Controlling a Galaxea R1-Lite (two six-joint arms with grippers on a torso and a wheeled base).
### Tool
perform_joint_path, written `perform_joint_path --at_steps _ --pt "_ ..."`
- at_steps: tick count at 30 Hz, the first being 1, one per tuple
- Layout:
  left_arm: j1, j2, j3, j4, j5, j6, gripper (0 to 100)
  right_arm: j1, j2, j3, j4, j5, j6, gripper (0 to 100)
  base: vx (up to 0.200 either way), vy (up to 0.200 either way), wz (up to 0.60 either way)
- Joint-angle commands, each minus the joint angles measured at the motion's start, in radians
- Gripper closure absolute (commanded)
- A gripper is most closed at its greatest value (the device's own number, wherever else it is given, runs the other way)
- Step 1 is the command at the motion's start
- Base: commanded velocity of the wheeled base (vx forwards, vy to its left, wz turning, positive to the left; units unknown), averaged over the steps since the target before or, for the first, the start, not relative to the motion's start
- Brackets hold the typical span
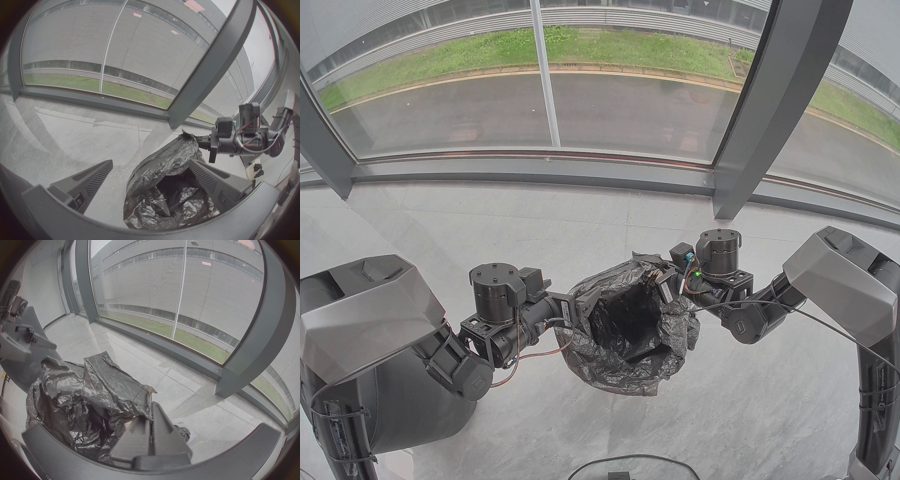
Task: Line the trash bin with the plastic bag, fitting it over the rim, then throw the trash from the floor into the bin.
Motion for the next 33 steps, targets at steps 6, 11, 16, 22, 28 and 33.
perform_joint_path --at_steps 6,11,16,22,28,33 --pt "-0.004 0.046 0.006 -0.011 0.000 0.063 0 0.000 0.005 0.000 -0.003 0.000 0.000 100 0.000 0.000 0.00" --pt "0.002 0.078 -0.018 -0.010 0.000 0.095 0 0.000 0.005 -0.002 -0.003 0.000 0.000 100 0.000 0.000 0.00" --pt "0.045 0.130 -0.107 0.013 0.021 0.100 0 0.000 0.006 -0.002 -0.003 0.000 -0.001 100 0.000 0.000 0.00" --pt "0.084 0.143 -0.147 0.036 0.031 0.103 0 0.000 0.003 -0.003 -0.003 0.000 -0.001 100 0.000 0.000 0.00" --pt "0.096 0.136 -0.147 0.035 0.029 0.112 0 0.003 0.001 -0.002 -0.003 -0.002 -0.001 100 0.000 0.000 0.00" --pt "0.096 0.141 -0.147 0.035 0.029 0.110 0 0.002 0.003 0.000 -0.004 -0.002 -0.003 100 0.000 0.000 0.00"
